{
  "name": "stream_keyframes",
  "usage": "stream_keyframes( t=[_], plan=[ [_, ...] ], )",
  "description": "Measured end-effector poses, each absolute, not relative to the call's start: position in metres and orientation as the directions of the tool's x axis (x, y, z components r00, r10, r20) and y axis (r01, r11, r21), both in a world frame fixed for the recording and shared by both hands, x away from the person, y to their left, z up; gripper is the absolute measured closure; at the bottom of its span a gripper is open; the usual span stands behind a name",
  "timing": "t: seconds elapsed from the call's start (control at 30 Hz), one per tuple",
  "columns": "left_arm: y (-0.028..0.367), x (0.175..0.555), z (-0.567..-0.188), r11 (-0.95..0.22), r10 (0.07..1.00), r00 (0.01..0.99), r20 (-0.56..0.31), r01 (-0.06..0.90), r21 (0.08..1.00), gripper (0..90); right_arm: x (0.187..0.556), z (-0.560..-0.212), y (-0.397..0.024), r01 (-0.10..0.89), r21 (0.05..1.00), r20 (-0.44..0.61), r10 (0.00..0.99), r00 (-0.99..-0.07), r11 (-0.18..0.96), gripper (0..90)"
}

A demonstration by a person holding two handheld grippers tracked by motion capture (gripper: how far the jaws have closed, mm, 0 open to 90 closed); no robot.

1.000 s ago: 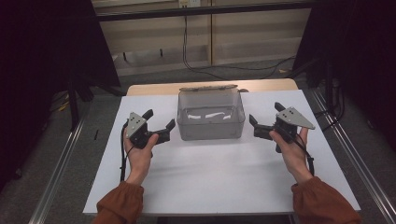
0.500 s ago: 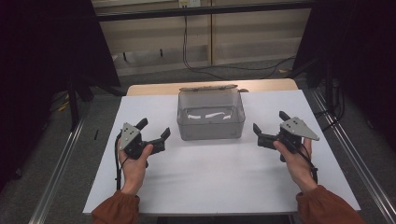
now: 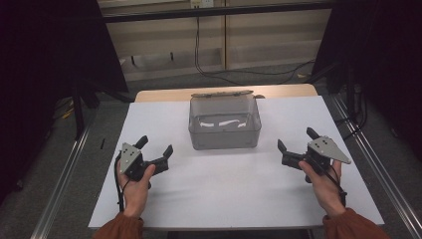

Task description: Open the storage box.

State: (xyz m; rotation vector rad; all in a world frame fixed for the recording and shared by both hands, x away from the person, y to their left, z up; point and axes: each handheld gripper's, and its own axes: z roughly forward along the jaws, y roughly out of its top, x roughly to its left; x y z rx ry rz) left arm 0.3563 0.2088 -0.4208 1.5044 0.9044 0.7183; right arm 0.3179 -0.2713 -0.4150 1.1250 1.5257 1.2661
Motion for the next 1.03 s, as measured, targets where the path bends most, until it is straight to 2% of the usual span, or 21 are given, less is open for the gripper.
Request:
stream_keyframes(
  t=[0.4, 0.67, 0.8, 0.9, 1.03],
  plan=[
    [0.217, 0.339, -0.429, 0.004, 0.870, 0.486, -0.086, 0.168, 0.986, 4.3, 0.291, -0.430, -0.289, 0.156, 0.985, -0.039, 0.978, -0.205, 0.072, 0.0],
    [0.217, 0.321, -0.430, -0.033, 0.874, 0.484, -0.046, 0.154, 0.987, 4.3, 0.275, -0.433, -0.295, 0.166, 0.983, -0.046, 0.979, -0.198, 0.080, 1.1],
    [0.220, 0.314, -0.433, -0.025, 0.876, 0.479, -0.063, 0.176, 0.984, 4.3, 0.269, -0.438, -0.300, 0.177, 0.981, -0.046, 0.982, -0.185, 0.079, 1.1],
    [0.222, 0.316, -0.435, -0.005, 0.875, 0.475, -0.089, 0.194, 0.981, 3.7, 0.266, -0.442, -0.302, 0.194, 0.979, -0.033, 0.984, -0.172, 0.066, 1.1],
    [0.223, 0.319, -0.433, 0.000, 0.881, 0.467, -0.083, 0.176, 0.984, 3.7, 0.268, -0.444, -0.300, 0.200, 0.979, -0.016, 0.985, -0.175, 0.051, 1.1]
  ],
)
